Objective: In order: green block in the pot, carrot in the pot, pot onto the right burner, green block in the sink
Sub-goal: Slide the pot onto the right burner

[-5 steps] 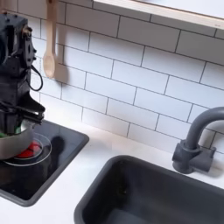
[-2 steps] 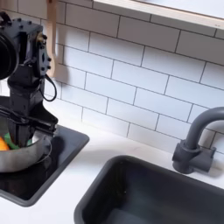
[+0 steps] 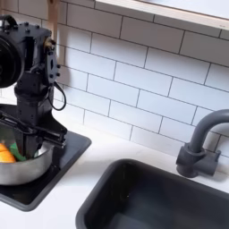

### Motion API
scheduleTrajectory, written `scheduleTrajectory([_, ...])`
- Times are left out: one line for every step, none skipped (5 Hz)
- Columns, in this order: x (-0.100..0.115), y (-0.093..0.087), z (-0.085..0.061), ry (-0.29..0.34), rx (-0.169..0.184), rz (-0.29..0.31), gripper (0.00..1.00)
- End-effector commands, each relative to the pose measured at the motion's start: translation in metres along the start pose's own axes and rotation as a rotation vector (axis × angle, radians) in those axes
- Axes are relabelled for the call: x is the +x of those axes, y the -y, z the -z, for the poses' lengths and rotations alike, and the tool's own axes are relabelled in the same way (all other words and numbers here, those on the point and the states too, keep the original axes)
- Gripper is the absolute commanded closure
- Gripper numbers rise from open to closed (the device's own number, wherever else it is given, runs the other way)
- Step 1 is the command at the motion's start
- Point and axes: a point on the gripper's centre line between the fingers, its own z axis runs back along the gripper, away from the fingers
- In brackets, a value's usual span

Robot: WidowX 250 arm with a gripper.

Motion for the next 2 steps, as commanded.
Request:
scheduleTrajectory([0.0002,0.0040,-0.0001,0.000,-0.002,0.012,1.00])
scheduleTrajectory([0.0045,-0.0018,-0.0041,0.006,-0.010,-0.036,0.31])
